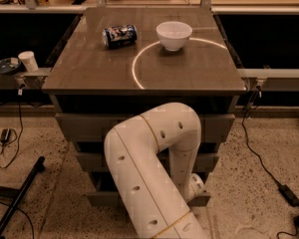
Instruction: Close bottom drawer
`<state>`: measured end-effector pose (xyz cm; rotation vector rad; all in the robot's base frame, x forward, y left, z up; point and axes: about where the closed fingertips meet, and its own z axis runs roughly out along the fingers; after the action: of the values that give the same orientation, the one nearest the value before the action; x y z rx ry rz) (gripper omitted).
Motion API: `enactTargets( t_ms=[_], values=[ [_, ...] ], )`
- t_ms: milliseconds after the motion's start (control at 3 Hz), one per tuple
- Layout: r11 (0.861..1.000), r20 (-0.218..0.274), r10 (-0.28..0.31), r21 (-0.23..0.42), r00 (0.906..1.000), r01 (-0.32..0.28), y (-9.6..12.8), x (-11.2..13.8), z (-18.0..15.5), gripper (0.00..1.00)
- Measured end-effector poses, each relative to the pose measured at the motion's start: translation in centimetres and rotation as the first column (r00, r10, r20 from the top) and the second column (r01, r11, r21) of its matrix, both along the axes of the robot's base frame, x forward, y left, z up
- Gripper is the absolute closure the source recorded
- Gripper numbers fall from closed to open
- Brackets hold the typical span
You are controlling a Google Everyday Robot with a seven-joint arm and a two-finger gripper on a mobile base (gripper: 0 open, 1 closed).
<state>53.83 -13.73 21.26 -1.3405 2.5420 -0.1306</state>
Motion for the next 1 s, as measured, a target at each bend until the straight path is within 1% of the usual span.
enactTargets(
  t_ms=[333, 667, 1000],
  values=[
    [0.997, 0.039, -0.062, -0.036, 0.9973, 0.064, -2.58, 0.77, 1.52, 1.0],
    [0.997, 0.039, -0.063, -0.036, 0.9973, 0.064, -2.58, 0.76, 1.51, 1.0],
    [0.995, 0.05, -0.093, -0.034, 0.9944, 0.095, -3.02, 0.29, 1.46, 1.0]
  ],
)
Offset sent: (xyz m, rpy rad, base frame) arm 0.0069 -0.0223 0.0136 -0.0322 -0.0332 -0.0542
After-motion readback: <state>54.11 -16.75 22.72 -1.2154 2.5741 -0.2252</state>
